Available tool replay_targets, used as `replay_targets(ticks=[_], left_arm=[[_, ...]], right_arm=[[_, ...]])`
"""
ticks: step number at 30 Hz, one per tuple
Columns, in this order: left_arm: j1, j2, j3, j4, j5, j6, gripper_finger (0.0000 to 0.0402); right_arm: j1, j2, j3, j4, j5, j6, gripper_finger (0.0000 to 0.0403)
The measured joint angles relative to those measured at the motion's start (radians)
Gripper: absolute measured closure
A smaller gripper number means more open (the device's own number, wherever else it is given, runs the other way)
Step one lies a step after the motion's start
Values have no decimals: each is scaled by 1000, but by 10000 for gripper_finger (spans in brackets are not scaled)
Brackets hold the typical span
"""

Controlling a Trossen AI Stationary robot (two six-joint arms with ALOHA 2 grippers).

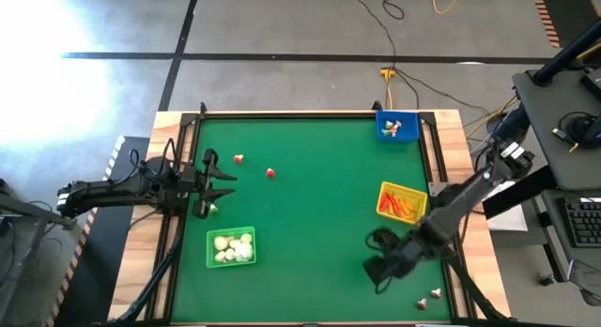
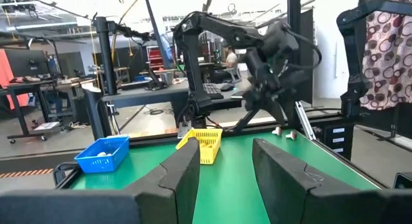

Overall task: Sort produce into baskets
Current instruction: Put the brown mushroom into the blue bin

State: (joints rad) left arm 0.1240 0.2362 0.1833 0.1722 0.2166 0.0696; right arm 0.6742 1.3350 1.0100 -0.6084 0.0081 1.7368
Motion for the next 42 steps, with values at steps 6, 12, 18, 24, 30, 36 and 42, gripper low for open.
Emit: replay_targets(ticks=[6,12,18,24,30,36,42], left_arm=[[0,2,0,-2,0,0,274],[0,5,0,-2,1,0,274],[0,10,0,-2,1,0,274],[0,12,0,0,1,0,274],[0,12,0,0,1,0,274],[0,16,0,-1,1,0,274],[0,20,0,-2,1,0,274]], right_arm=[[95,129,0,-33,-280,249,278],[138,282,74,-49,-499,282,256],[169,387,153,-147,-583,217,205],[197,447,164,-150,-619,134,176],[205,482,154,-170,-632,79,173],[205,486,150,-209,-675,64,181],[205,486,157,-216,-681,69,183]])
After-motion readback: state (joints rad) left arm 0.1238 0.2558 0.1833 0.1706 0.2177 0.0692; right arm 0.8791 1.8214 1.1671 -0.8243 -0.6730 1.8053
